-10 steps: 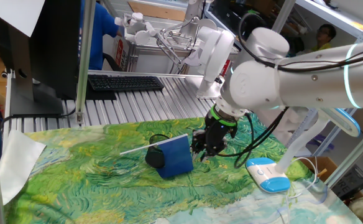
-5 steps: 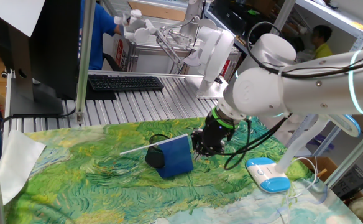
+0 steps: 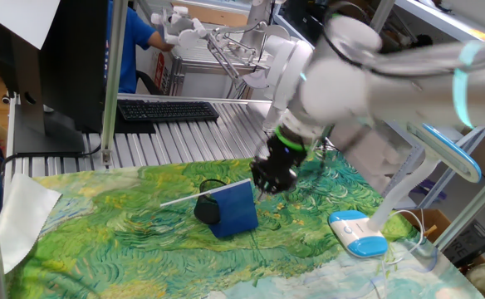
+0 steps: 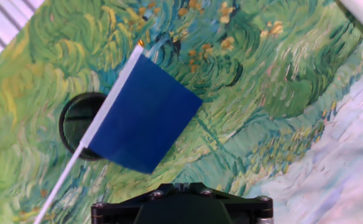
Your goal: Wave the flag
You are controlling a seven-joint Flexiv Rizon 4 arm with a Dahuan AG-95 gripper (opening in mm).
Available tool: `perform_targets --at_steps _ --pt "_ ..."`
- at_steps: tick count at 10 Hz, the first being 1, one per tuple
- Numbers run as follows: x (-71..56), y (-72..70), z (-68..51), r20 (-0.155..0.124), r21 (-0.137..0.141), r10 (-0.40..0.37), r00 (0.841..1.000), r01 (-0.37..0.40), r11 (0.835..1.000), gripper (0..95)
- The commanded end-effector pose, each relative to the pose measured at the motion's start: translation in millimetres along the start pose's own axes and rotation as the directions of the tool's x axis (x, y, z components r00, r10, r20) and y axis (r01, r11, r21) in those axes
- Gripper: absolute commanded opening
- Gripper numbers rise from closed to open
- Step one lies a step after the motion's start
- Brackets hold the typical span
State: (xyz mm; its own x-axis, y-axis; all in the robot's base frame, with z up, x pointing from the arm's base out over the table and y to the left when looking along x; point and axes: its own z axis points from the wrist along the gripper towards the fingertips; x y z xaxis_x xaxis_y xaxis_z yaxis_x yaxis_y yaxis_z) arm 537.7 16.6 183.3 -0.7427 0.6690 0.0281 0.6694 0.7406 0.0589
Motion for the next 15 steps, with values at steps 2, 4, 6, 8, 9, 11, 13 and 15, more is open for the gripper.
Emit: perform_targets --at_steps 2,4,6,8,9,11,13,15 --pt "-19.0 11.4 -4.7 -0.04 0.064 -0.007 0.999 0.009 0.998 0.0" --pt "-31.0 17.3 -5.3 -0.04 0.066 0.005 0.999 -0.002 0.998 0.0" --pt "-48.0 22.9 -11.8 -0.045 0.062 0.018 0.999 -0.015 0.998 0.0" --pt "-61.8 27.6 -11.1 -0.03 0.067 0.047 0.998 -0.045 0.997 0.0" --pt "-63.8 28.4 -9.8 -0.015 0.078 0.053 0.998 -0.052 0.996 0.0" --pt "-61.7 28.7 -6.4 0.006 0.078 0.057 0.998 -0.057 0.995 0.0" --pt "-61.5 28.7 -6.2 0.011 0.096 0.072 0.997 -0.073 0.993 0.0" --pt "-61.5 28.7 -6.2 0.023 0.131 0.141 0.99 -0.143 0.981 0.0"
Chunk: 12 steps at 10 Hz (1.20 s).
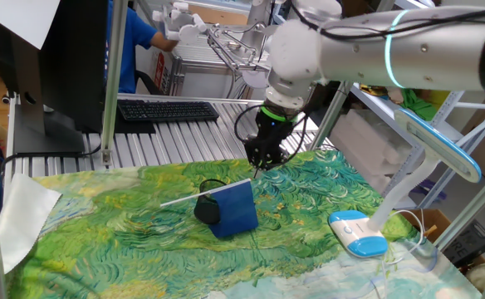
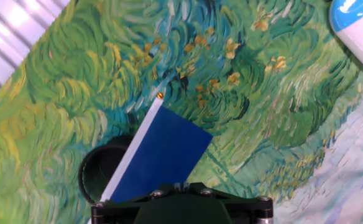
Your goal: Wave the flag
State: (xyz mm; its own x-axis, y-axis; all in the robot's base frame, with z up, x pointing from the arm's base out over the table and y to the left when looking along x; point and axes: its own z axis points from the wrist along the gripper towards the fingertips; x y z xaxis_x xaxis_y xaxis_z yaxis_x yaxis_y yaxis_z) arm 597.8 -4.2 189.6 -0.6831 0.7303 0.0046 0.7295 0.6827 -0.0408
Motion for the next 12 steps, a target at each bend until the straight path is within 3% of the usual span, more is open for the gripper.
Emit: perform_targets --at_steps 1,3,4,6,8,9,10,11,12 --pt "-2.8 3.7 -0.1 -0.002 0.056 0.112 0.994 -0.112 0.992 0.0" --pt "-2.8 3.7 -0.1 0.043 0.093 0.177 0.983 -0.18 0.979 0.0" --pt "-2.8 3.7 -0.1 0.047 0.096 0.167 0.985 -0.171 0.981 0.0" --pt "-2.8 3.7 -0.1 0.033 0.071 0.093 0.995 -0.095 0.993 0.0" --pt "-2.8 3.7 -0.1 0.045 0.036 0.031 0.999 -0.032 0.999 0.0" --pt "-2.8 3.7 -0.1 0.035 0.023 0.006 0.999 -0.007 1.0 0.0" --pt "-2.8 3.7 -0.1 0.036 0.027 0.043 0.998 -0.044 0.999 0.0" --pt "-2.8 3.7 -0.1 0.02 0.039 0.099 0.995 -0.099 0.994 0.0" --pt "-2.8 3.7 -0.1 0.001 0.037 0.097 0.995 -0.097 0.995 0.0"
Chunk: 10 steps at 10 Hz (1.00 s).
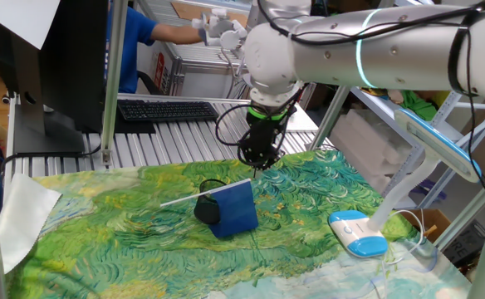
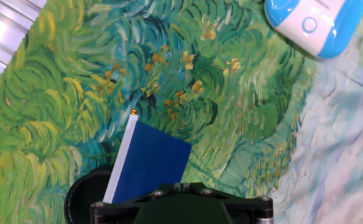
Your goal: Wave the flag
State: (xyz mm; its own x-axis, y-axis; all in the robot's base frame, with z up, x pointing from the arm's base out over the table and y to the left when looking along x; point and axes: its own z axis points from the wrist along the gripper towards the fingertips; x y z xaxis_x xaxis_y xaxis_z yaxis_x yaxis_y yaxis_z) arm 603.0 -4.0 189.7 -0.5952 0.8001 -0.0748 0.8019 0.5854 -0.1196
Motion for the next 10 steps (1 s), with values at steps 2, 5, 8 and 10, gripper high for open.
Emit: perform_targets --at_steps 2,5,8,10 --pt "1.7 -0.1 0.5 -0.099 -0.045 0.012 0.995 -0.016 0.999 0.0" --pt "21.3 1.4 5.4 -0.118 -0.068 0.037 0.992 -0.046 0.997 0.0" --pt "33.0 5.3 6.9 -0.149 -0.073 0.01 0.989 -0.021 0.997 0.0" --pt "41.5 17.1 2.6 -0.153 -0.071 0.046 0.987 -0.057 0.996 0.0"
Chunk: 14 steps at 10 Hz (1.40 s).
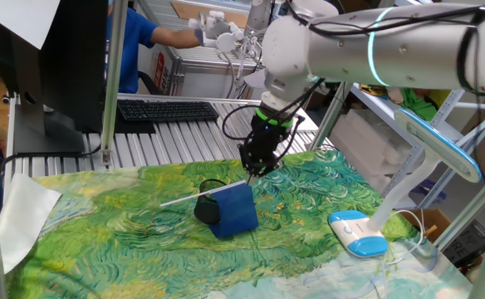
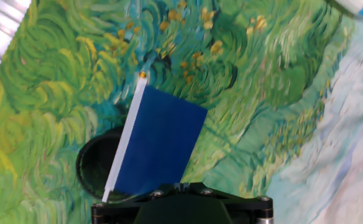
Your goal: Wave the flag
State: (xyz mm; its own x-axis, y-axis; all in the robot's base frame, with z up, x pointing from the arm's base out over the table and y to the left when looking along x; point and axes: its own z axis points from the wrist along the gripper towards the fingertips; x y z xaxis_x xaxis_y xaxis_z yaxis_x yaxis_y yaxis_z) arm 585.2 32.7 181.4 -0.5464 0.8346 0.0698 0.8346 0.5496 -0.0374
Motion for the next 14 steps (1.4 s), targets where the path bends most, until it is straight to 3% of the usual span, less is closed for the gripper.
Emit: perform_targets --at_steps 1,3,4,5,9,14 --pt "9.7 18.7 -1.2 -0.003 0.007 0.037 0.999 -0.037 0.999 19.0" --pt "18.9 31.2 1.6 -0.003 0.004 0.073 0.997 -0.073 0.997 19.0" --pt "28.1 44.1 6.7 0.001 0.006 0.11 0.994 -0.11 0.994 19.0" --pt "36.5 54.1 10.9 0.007 0.009 0.137 0.991 -0.137 0.99 38.0" --pt "61.2 79.7 27.4 0.009 0.009 0.245 0.969 -0.245 0.969 38.0" --pt "68.8 102.1 50.3 -0.045 -0.006 0.323 0.945 -0.324 0.946 38.0"
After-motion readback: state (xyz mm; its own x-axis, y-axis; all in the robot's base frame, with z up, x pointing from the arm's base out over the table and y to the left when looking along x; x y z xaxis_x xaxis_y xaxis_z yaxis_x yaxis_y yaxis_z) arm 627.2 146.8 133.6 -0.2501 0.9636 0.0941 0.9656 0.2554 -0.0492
